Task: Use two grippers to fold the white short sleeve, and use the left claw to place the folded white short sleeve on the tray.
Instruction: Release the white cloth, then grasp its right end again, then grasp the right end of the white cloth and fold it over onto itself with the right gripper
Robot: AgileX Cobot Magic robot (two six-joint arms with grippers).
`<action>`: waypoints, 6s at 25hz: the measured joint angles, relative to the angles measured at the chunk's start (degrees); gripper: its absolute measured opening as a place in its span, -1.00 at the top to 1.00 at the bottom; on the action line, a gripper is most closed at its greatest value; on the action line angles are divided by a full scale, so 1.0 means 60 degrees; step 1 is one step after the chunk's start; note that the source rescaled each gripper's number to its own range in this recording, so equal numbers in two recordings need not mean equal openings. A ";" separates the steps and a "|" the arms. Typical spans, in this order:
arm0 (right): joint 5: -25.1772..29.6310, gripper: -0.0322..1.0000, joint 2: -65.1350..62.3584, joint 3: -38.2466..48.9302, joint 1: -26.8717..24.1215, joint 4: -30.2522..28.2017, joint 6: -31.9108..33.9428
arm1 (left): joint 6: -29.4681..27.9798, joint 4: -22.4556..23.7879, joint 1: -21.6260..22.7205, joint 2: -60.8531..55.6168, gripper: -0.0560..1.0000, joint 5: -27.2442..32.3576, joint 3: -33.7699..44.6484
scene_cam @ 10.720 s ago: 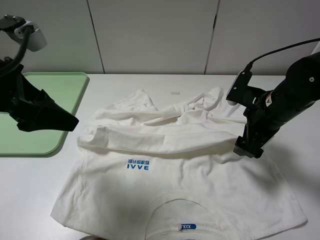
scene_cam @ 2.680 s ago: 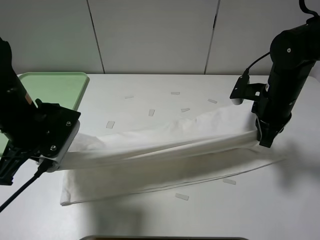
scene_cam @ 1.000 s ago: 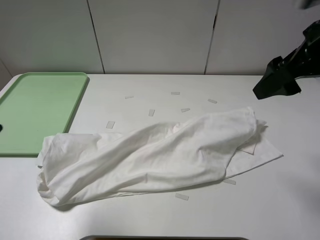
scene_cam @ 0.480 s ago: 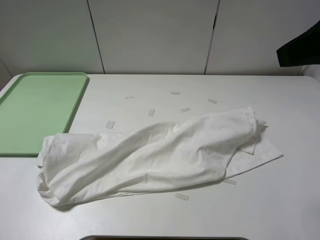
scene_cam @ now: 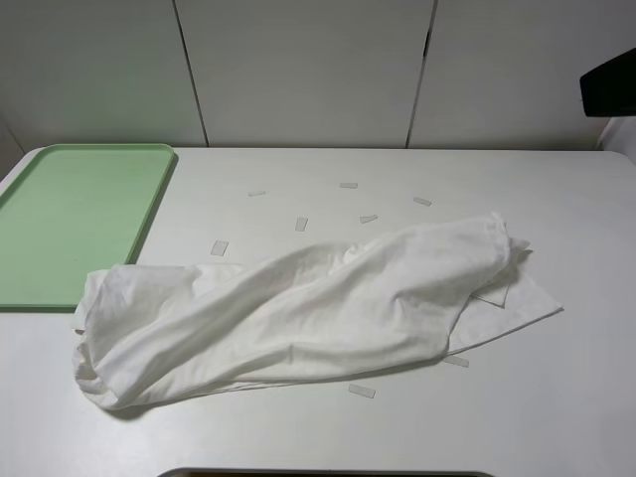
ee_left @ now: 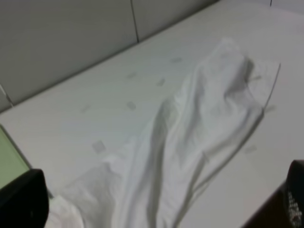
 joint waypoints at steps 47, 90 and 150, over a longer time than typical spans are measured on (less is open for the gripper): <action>0.0710 -1.00 -0.0011 0.1072 0.0235 0.0188 0.1403 | -0.0708 0.0385 0.4591 -0.0028 -1.00 0.0202 0.2200; -0.2207 -1.00 1.0218 -0.1429 -0.2230 0.0083 -0.1089 | -0.0716 0.0385 0.4591 -0.0028 -1.00 0.0202 0.2200; -0.1931 0.75 1.0180 -0.2034 0.0686 -0.0326 0.2047 | -0.0716 0.0385 0.4591 -0.0028 -1.00 0.0202 0.2200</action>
